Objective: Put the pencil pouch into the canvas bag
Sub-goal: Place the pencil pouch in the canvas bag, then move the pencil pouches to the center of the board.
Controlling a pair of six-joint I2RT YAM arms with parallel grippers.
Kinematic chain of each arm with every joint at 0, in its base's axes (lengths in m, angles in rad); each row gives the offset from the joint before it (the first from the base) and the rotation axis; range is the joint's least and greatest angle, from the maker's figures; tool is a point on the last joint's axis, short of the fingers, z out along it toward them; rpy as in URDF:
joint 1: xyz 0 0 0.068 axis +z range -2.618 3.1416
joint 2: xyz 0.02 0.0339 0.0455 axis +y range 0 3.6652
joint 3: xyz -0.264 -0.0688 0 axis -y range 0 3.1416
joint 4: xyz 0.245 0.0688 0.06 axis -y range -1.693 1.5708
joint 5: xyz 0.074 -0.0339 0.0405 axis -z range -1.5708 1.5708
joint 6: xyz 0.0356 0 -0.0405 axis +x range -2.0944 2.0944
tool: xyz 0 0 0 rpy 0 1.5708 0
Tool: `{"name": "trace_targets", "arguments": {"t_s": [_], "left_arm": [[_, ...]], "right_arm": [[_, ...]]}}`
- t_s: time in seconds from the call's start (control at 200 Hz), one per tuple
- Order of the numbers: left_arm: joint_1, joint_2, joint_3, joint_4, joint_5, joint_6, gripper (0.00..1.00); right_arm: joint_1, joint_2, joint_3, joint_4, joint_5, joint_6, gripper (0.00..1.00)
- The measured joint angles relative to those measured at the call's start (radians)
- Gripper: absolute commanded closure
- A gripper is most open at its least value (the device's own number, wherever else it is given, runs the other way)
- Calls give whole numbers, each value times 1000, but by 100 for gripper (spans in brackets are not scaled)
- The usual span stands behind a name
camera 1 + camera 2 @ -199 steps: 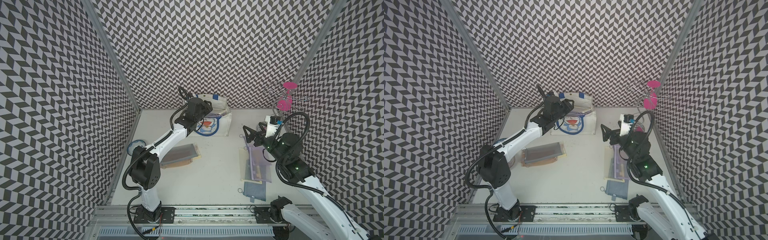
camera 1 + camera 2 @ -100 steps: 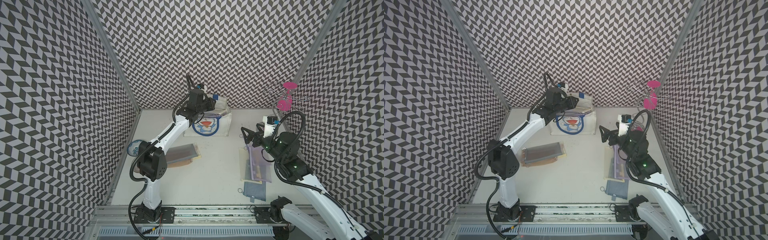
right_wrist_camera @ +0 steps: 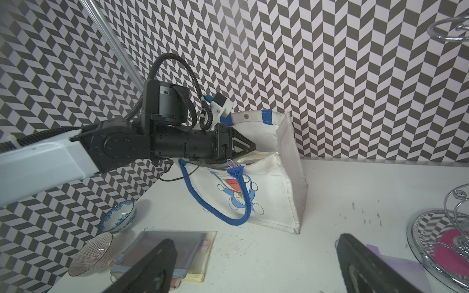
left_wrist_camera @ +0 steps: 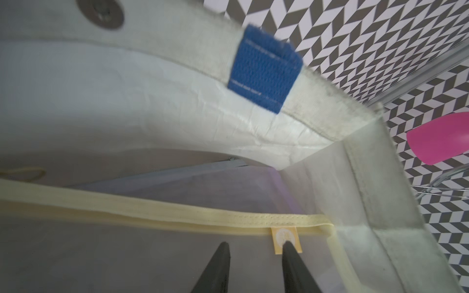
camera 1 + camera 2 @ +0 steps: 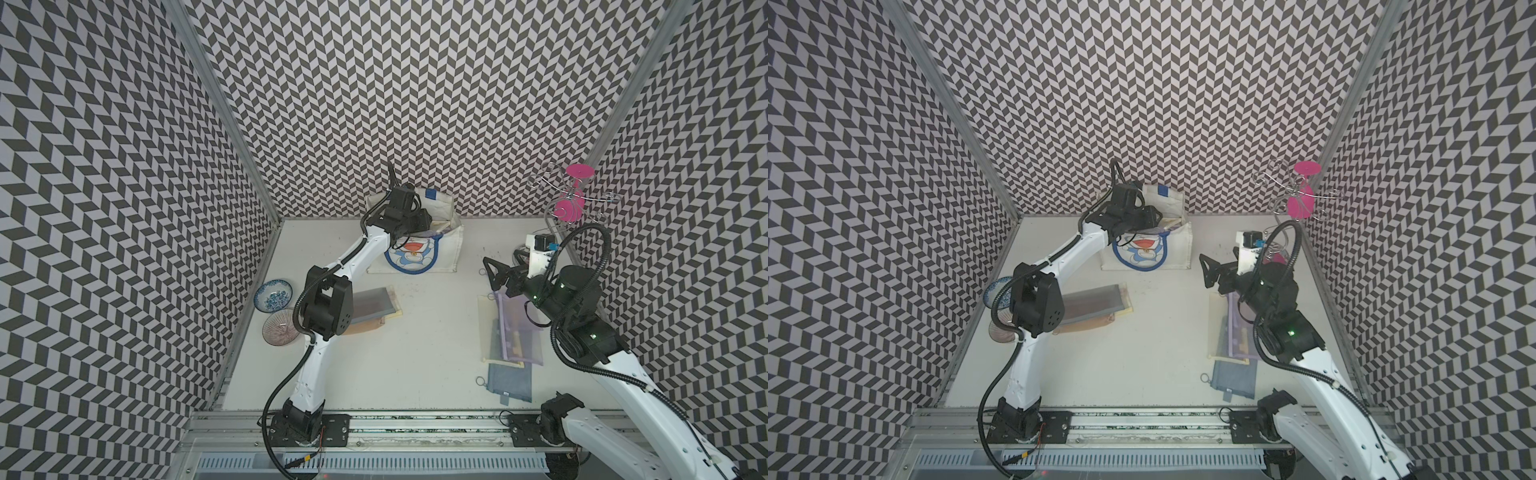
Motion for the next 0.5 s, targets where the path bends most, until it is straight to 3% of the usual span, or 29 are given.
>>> {"name": "trace_targets", "arguments": {"t_s": [0.225,0.501], "left_arm": [[0,-232,-156,-3,-46,44,44],[0,-642,-568,56,-95,47,38]], "right_arm": [[0,-5,0,-10,14,-35,1],[3,-6,0,-20,6,-45,1]]}}
